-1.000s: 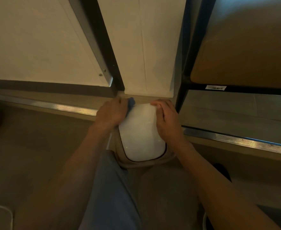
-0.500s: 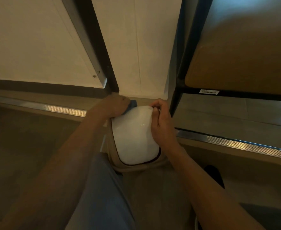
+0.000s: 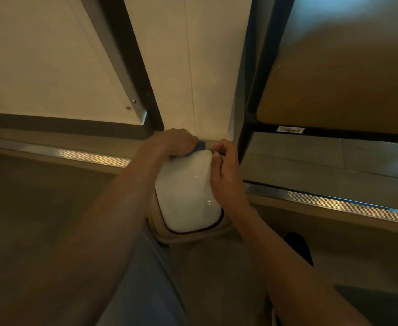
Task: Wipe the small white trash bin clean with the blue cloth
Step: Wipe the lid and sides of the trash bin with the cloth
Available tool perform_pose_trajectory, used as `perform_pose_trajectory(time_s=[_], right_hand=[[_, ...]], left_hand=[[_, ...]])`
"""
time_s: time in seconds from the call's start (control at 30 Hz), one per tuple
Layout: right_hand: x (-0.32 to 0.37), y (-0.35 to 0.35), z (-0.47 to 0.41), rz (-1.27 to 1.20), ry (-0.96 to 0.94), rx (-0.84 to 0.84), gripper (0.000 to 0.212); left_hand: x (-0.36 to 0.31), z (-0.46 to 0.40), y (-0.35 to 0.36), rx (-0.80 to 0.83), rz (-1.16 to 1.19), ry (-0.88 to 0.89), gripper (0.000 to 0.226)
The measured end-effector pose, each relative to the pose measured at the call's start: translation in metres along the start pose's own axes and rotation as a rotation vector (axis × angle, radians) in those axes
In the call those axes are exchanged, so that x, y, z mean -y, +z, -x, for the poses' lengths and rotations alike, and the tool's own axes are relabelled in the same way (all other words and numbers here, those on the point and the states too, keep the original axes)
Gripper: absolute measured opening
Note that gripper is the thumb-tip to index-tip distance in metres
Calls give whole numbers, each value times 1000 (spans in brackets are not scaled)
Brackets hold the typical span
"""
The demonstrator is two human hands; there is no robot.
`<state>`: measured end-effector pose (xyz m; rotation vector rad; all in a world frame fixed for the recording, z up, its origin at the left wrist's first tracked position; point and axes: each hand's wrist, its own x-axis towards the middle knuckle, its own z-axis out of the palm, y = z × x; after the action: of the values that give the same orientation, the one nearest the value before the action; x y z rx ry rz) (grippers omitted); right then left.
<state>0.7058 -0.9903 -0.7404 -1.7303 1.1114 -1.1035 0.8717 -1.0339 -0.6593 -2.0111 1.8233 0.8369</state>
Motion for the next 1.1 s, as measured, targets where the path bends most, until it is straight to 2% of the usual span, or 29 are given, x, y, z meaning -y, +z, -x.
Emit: perform_pose_trajectory(time_s=[0.03,0.13,0.2,0.37,0.43,0.53,0.7,0.8,0.93,1.1], right_hand=[[0,0,1,-8,-2,1,17],[1,0,3,-8,-1,-22,17],[2,0,3,20,-7,-44,15],[4,1,3,55,-10,-57,10],[3,0,3,56,-4,-61,10],[5,1,3,64,-12,-71,10],[4,-1,3,80,-8,-59,11],[5,0,3,109,-15,-41,23],[4,0,3,123,-3,-18,29],[4,-1,4,123,26,-23,30]], left_hand=[[-16,-3,-2,4,-35,22,50],[-39,-6,0,-24,40,119,32],[-26,2,1,-21,30,155,36],[10,-19,0,51,-2,40,42],[-4,-23,-1,40,87,77,48],[-16,-25,0,67,208,178,45],[52,-3,1,108,302,66,43],[88,14,10,175,518,-8,28],[66,-6,1,150,352,49,28],[20,-27,-1,153,320,138,43]])
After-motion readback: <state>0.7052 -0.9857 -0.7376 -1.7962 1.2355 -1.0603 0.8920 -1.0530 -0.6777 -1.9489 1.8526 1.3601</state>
